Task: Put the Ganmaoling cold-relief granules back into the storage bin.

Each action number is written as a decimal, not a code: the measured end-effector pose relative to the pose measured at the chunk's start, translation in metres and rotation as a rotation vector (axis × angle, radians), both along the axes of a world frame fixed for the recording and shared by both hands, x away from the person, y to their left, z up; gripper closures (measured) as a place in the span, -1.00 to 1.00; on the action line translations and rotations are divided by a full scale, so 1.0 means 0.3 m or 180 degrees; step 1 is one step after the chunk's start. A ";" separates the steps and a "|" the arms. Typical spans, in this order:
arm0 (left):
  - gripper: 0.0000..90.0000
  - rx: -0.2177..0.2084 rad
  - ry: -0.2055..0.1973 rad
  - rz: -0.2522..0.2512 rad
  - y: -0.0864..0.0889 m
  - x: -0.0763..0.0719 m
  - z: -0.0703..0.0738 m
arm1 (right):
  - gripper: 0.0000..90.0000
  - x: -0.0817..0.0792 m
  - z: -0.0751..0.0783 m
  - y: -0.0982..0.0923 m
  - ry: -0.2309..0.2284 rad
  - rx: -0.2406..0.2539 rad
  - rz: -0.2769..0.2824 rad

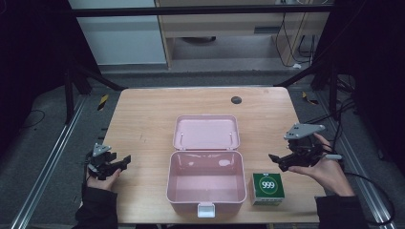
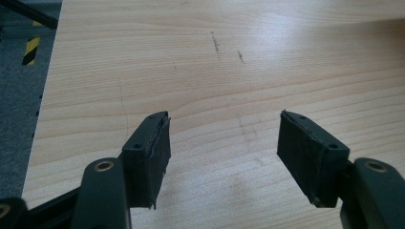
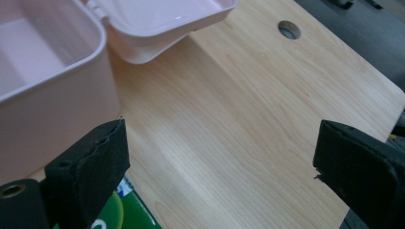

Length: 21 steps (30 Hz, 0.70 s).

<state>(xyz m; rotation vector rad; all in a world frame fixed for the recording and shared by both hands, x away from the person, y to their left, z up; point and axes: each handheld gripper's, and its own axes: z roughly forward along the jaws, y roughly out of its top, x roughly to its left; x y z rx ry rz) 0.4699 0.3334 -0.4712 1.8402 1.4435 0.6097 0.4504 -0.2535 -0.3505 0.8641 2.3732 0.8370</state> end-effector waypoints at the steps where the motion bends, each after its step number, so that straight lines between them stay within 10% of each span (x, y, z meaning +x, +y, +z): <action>1: -0.23 0.0003 0.0000 -0.0001 0.000 0.000 0.000 | -0.88 -0.002 0.001 0.007 0.0022 -0.0037 0.0067; 21: -0.24 0.0025 0.0017 -0.0026 -0.001 0.002 -0.002 | -0.91 -0.045 0.013 0.080 0.0307 -0.0582 0.0796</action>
